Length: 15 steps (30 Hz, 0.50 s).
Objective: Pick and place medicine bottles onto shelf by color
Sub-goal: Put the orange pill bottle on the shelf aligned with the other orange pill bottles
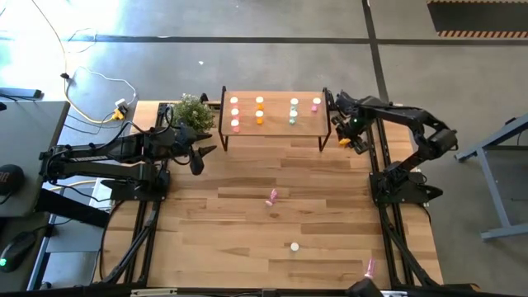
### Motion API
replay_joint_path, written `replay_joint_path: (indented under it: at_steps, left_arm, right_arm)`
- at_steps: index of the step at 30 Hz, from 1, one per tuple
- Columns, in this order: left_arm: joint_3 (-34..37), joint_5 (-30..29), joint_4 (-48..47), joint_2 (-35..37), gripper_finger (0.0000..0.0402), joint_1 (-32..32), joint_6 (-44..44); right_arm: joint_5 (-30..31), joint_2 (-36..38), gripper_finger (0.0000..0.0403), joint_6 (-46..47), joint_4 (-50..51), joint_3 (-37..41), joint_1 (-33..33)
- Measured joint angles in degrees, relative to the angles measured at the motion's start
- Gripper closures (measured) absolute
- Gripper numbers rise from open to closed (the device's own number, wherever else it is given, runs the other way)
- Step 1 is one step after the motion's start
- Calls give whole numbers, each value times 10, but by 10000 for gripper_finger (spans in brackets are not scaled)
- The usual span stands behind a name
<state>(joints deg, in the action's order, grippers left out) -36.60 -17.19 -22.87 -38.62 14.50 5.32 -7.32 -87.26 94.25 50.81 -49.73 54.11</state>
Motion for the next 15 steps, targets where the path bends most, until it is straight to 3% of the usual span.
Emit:
replay_joint_path:
  at_steps: [8, 15]
  left_arm:
    - [0, 0, 0, 0, 206, 0, 0]
    - [0, 0, 0, 0, 206, 0, 3]
  right_arm:
    - [12, 0, 236, 19, -73, 35, -6]
    - [18, 11, 236, 23, -74, 38, -1]
